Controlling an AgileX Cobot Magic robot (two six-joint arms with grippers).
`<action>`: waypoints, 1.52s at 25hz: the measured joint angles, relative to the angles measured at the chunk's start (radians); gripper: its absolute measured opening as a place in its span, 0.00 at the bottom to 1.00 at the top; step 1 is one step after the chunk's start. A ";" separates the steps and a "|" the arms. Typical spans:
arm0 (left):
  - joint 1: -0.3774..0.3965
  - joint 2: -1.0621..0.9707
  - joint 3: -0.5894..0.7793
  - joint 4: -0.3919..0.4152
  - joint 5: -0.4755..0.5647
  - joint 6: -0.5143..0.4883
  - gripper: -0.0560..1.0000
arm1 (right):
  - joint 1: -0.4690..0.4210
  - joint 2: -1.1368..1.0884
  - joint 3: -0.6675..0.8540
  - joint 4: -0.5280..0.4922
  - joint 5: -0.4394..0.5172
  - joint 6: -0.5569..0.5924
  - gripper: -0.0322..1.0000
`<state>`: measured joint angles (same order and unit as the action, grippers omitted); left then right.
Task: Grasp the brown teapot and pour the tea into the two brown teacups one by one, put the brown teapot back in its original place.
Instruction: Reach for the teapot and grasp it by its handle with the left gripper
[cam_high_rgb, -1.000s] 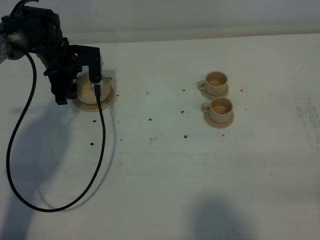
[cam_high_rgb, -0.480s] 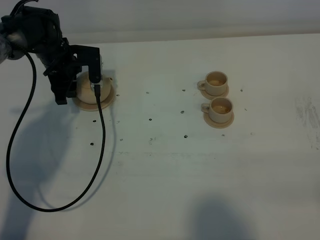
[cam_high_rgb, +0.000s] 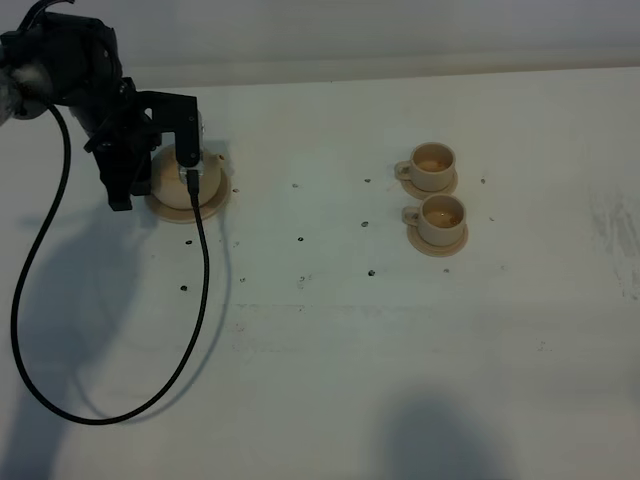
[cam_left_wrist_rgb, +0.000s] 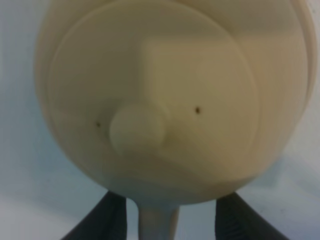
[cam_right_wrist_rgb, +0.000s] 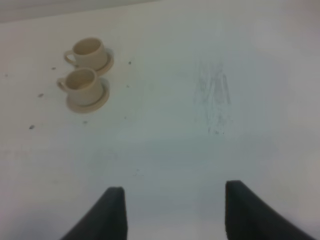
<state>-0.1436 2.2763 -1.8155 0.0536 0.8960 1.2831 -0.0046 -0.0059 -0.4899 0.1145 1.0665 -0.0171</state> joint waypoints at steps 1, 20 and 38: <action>0.003 0.000 0.000 -0.003 0.006 0.000 0.44 | 0.000 0.000 0.000 0.000 0.000 0.000 0.48; 0.006 0.000 0.000 -0.006 -0.003 0.022 0.33 | 0.000 0.000 0.000 0.000 0.000 0.001 0.48; 0.006 0.000 0.000 -0.006 -0.024 0.024 0.35 | 0.000 0.000 0.000 0.000 0.000 0.000 0.48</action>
<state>-0.1378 2.2763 -1.8155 0.0471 0.8722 1.3071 -0.0046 -0.0059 -0.4899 0.1145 1.0665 -0.0173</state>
